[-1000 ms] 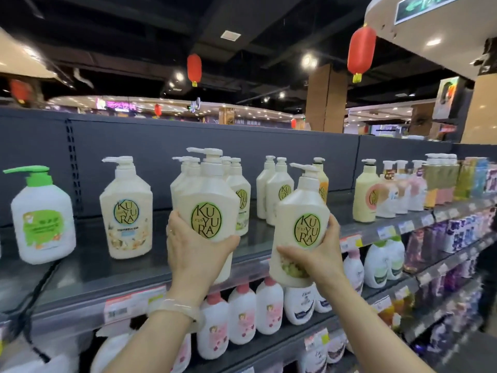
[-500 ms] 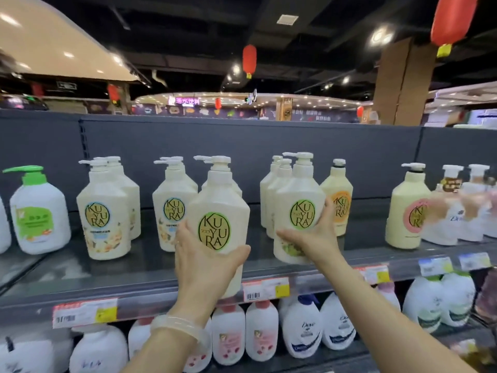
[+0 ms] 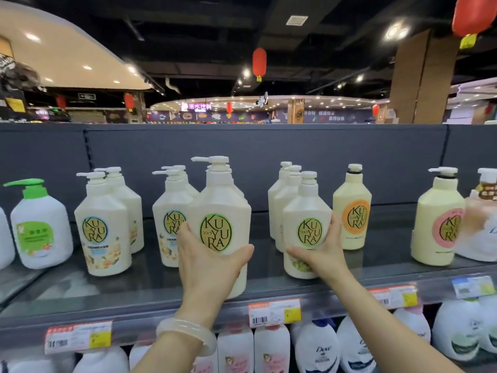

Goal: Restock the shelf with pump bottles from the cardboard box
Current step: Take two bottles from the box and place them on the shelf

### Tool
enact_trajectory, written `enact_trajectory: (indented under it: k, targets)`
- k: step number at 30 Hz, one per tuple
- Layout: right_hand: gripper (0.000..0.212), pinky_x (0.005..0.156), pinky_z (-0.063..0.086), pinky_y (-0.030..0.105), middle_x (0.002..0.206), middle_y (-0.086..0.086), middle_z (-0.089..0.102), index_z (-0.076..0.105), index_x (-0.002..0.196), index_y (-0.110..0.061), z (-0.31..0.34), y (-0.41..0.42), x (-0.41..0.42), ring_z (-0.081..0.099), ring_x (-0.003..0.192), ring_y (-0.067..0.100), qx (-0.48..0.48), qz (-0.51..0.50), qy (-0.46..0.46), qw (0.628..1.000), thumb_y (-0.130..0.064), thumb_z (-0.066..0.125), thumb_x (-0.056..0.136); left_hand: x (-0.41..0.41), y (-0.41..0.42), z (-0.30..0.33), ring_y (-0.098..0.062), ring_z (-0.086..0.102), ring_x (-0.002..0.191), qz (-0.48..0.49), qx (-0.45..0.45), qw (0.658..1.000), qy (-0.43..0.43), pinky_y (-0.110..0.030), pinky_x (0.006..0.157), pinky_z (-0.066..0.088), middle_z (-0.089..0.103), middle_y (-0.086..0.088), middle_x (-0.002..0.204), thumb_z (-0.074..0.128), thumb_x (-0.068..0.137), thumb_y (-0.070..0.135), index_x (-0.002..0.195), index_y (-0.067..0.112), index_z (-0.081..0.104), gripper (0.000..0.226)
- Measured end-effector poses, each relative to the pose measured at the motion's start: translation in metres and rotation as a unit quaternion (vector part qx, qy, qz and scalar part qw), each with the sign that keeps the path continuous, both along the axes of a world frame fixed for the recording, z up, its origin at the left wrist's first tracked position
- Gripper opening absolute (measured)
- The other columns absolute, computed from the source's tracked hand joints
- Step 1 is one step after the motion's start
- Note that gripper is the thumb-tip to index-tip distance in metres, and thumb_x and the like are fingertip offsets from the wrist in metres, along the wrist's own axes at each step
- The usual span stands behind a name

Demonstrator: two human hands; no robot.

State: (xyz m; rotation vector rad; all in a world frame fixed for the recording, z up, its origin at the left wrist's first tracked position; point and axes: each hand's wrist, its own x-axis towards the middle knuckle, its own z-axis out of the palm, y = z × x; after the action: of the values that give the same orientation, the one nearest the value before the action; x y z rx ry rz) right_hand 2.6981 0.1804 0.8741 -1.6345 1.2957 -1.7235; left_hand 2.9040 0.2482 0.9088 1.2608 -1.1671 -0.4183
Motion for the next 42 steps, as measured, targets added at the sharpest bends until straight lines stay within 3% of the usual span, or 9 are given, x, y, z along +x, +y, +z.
enact_trajectory:
  k: [2,5,10,14,16,20,24,38,42]
  targets:
    - [0.103,0.085,0.039,0.013,0.122,-0.004,0.043,0.025,0.128,-0.027,0.0,0.0,-0.001,0.048,0.107,-0.001,-0.002,0.01,0.007,1.0,-0.003,0.089,0.052,-0.003,-0.005,-0.002,-0.023,0.046,0.112,-0.002,-0.001,1.0,0.0,-0.041,0.096,0.044,0.048,-0.001,0.12,0.089,0.046,0.027,0.127,0.015,0.032,0.1]
    - [0.106,0.09,0.04,0.017,0.126,-0.002,0.043,0.025,0.128,-0.032,0.002,0.001,0.0,0.047,0.114,0.008,0.002,0.016,0.013,1.0,-0.024,0.087,0.042,-0.007,-0.011,-0.006,-0.025,0.047,0.115,-0.004,0.0,1.0,-0.001,-0.048,0.1,0.043,0.049,-0.002,0.123,0.086,0.044,0.031,0.129,0.018,0.031,0.102]
    - [0.105,0.087,0.042,0.016,0.128,-0.002,0.042,0.023,0.126,-0.036,0.001,0.0,-0.003,0.047,0.113,0.003,0.015,0.015,0.013,1.0,-0.023,0.085,0.043,-0.011,-0.02,-0.009,-0.027,0.045,0.117,-0.01,-0.008,1.0,0.011,-0.048,0.101,0.041,0.046,-0.004,0.125,0.086,0.044,0.031,0.131,0.015,0.029,0.106]
    - [0.133,0.104,0.042,0.048,0.134,0.0,0.041,0.019,0.136,-0.032,-0.005,-0.004,-0.002,0.043,0.127,0.02,0.048,-0.018,0.023,0.998,-0.044,0.093,0.026,-0.016,-0.03,-0.012,-0.027,0.042,0.12,0.008,-0.013,1.0,0.018,-0.047,0.104,0.039,0.042,-0.005,0.127,0.087,0.048,0.026,0.134,0.011,0.025,0.107]
    - [0.143,0.106,0.039,0.054,0.141,0.002,0.038,0.014,0.141,-0.032,-0.014,-0.006,0.001,0.038,0.133,0.025,0.07,-0.045,0.017,0.996,-0.054,0.091,0.023,-0.019,-0.035,-0.018,-0.026,0.043,0.117,0.023,-0.015,0.999,0.021,-0.045,0.103,0.039,0.041,-0.002,0.12,0.087,0.047,0.024,0.131,0.011,0.028,0.104]
    - [0.14,0.111,0.032,0.051,0.144,0.005,0.028,0.008,0.145,-0.03,-0.024,0.011,0.013,0.026,0.136,0.024,0.08,-0.073,0.013,0.994,-0.04,0.088,0.031,-0.025,-0.041,-0.03,-0.023,0.043,0.109,0.025,-0.007,1.0,0.018,-0.044,0.1,0.042,0.042,-0.001,0.115,0.087,0.045,0.024,0.127,0.009,0.031,0.1]
    - [0.135,0.116,0.024,0.044,0.146,0.007,0.017,-0.001,0.149,-0.028,-0.027,0.016,0.019,0.019,0.139,0.024,0.082,-0.081,0.027,0.993,-0.02,0.091,0.05,-0.031,-0.048,-0.034,-0.03,0.041,0.118,0.022,-0.005,1.0,0.001,-0.047,0.104,0.037,0.042,-0.011,0.125,0.087,0.047,0.022,0.132,0.003,0.029,0.105]
    - [0.132,0.113,0.026,0.046,0.147,0.012,0.02,-0.003,0.149,-0.022,-0.024,0.016,0.033,0.018,0.138,0.027,0.095,-0.157,0.045,0.982,-0.021,0.089,0.055,-0.025,-0.059,-0.04,-0.033,0.04,0.122,0.029,0.014,0.999,-0.044,-0.045,0.103,0.038,0.042,-0.015,0.13,0.087,0.051,0.03,0.135,0.002,0.025,0.108]
    - [0.129,0.11,0.03,0.049,0.142,0.014,0.028,-0.004,0.149,-0.024,-0.022,0.014,0.035,0.027,0.133,0.031,0.112,-0.181,0.058,0.975,-0.02,0.087,0.057,-0.022,-0.059,-0.042,-0.032,0.043,0.116,0.037,0.001,0.998,-0.047,-0.045,0.1,0.039,0.044,-0.012,0.124,0.086,0.051,0.028,0.131,0.004,0.028,0.102]
